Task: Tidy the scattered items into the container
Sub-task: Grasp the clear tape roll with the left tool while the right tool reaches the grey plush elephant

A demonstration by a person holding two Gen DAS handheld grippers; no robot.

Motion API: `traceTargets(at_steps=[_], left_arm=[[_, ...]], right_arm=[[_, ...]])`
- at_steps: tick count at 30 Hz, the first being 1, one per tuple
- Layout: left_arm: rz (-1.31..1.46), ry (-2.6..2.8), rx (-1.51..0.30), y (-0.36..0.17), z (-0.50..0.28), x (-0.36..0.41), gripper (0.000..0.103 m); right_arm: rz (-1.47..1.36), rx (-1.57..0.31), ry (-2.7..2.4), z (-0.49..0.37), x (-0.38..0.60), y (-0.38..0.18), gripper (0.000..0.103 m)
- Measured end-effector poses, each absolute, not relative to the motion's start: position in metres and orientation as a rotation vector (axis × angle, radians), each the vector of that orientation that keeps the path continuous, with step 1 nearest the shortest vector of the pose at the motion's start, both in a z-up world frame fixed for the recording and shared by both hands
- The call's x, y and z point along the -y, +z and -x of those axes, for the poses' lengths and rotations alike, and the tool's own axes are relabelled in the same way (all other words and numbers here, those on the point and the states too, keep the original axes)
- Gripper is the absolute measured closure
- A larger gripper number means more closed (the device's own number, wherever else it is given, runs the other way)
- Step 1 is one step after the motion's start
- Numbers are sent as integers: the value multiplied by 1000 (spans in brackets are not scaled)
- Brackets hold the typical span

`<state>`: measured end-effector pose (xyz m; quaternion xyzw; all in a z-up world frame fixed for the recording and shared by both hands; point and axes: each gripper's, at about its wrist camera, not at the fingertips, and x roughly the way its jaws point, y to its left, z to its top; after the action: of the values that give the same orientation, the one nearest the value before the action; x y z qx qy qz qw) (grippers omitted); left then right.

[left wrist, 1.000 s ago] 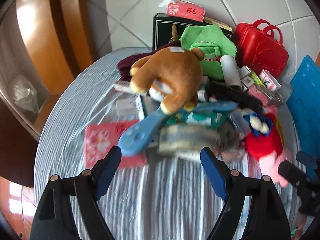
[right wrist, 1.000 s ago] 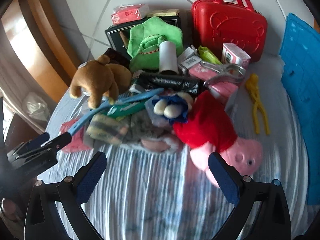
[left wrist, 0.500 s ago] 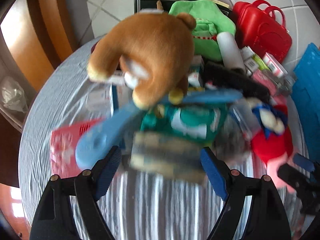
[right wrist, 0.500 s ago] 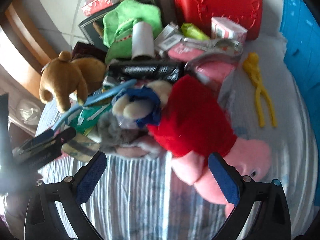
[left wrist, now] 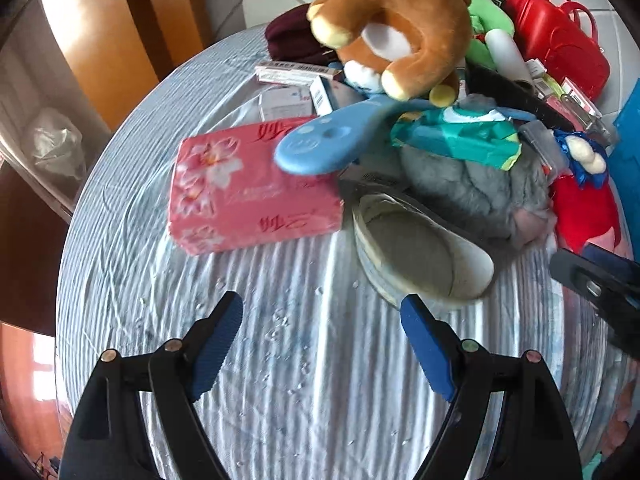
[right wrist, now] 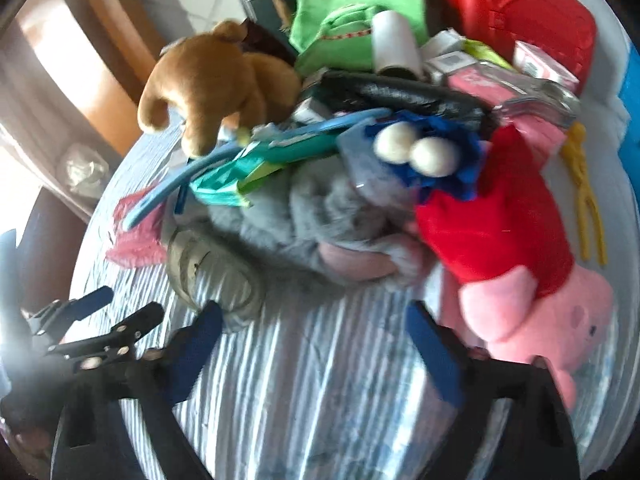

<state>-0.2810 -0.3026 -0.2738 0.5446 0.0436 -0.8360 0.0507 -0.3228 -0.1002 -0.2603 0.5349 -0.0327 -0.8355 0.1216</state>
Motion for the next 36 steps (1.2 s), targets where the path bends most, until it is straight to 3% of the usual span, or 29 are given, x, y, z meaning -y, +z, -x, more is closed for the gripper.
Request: traceTargets(at_steps=[1, 7, 14, 19, 27, 28, 31, 36], left_arm=[[-1661, -2542, -136, -276, 280, 304, 22], [-1647, -2528, -141, -285, 276, 311, 22], [-1559, -2557, -201, -260, 271, 320, 22], [-1631, -2606, -174, -261, 278, 297, 22], [-1719, -2546, -80, -308, 299, 262, 22], [-1703, -2557, -90, -309, 300, 262, 28], [-1674, -2562, -117, -308, 301, 264, 29], [-1660, -2561, -157, -308, 308, 270, 29]], right_arm=[[-1565, 72, -2452, 325, 104, -265, 40], [-1619, -6, -2440, 345, 120, -298, 42], [-1550, 79, -2153, 322, 155, -301, 47], [-1547, 141, -2257, 316, 122, -286, 42], [-1566, 212, -2406, 309, 54, -277, 42], [-1561, 214, -2406, 310, 51, -278, 42], [-1529, 195, -2392, 318, 56, -281, 29], [-1458, 154, -2379, 349, 83, -289, 28]])
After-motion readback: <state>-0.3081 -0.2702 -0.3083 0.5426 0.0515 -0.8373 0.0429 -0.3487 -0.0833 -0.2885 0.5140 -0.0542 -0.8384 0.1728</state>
